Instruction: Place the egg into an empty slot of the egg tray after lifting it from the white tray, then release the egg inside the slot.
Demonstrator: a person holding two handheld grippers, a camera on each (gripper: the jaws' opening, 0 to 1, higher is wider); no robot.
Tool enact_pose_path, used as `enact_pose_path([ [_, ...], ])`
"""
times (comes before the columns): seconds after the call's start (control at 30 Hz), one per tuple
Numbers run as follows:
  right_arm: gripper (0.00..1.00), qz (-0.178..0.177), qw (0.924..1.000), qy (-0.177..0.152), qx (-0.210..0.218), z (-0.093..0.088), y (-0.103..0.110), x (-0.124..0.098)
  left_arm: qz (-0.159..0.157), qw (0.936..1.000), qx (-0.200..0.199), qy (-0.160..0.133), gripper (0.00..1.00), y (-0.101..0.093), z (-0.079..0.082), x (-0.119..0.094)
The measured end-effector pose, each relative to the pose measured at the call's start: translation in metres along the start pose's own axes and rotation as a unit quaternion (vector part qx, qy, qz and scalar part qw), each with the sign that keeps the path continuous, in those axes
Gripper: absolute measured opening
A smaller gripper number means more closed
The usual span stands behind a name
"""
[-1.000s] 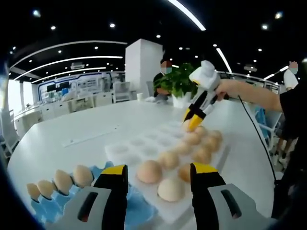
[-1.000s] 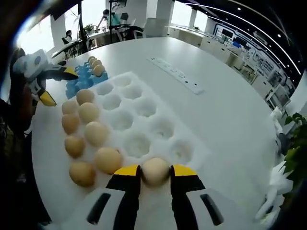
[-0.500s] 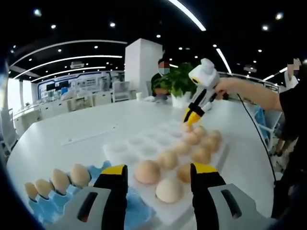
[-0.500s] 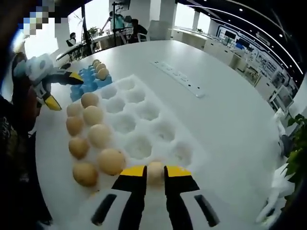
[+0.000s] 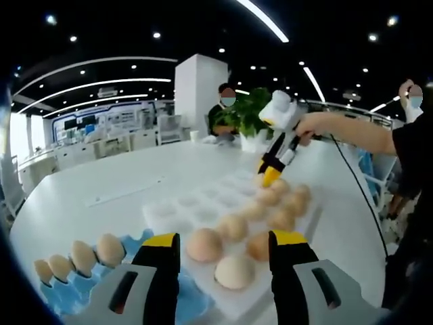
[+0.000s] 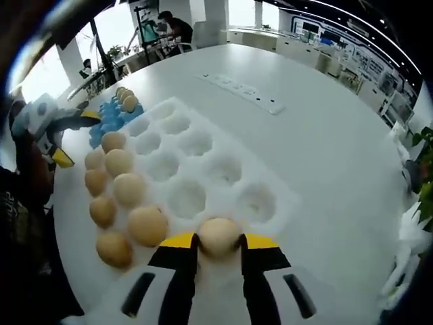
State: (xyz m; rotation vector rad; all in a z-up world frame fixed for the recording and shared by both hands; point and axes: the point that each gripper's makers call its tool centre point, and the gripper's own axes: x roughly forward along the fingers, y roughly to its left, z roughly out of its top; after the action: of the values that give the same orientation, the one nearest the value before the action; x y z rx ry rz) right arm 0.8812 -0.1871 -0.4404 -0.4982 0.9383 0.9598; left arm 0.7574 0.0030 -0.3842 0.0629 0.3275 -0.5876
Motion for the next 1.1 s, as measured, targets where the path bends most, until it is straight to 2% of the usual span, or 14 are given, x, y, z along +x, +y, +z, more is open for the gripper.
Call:
enact_pose_path([
  [0.27, 0.27, -0.022, 0.9997, 0.01, -0.009, -0.002, 0.017, -0.002, -0.002, 0.9999, -0.005, -0.009, 0.54, -0.001, 0.0, -0.009],
  [0.47, 0.27, -0.04, 0.9989, 0.01, -0.023, 0.001, 0.014, -0.005, -0.004, 0.9999, -0.01, -0.014, 0.54, 0.0, -0.003, -0.016],
  [0.77, 0.27, -0.045, 0.9987, 0.007, -0.025, 0.011, 0.014, -0.018, 0.001, 0.9996, -0.02, -0.022, 0.54, 0.004, -0.006, -0.026],
  [0.87, 0.26, -0.043, 0.9988, 0.002, -0.024, 0.014, 0.023, -0.022, -0.002, 0.9995, -0.022, -0.024, 0.54, 0.004, -0.005, -0.025],
  [1.1, 0.26, -0.042, 0.9986, 0.002, -0.032, 0.023, 0.028, -0.022, -0.003, 0.9994, -0.025, -0.024, 0.54, 0.004, -0.013, -0.021],
])
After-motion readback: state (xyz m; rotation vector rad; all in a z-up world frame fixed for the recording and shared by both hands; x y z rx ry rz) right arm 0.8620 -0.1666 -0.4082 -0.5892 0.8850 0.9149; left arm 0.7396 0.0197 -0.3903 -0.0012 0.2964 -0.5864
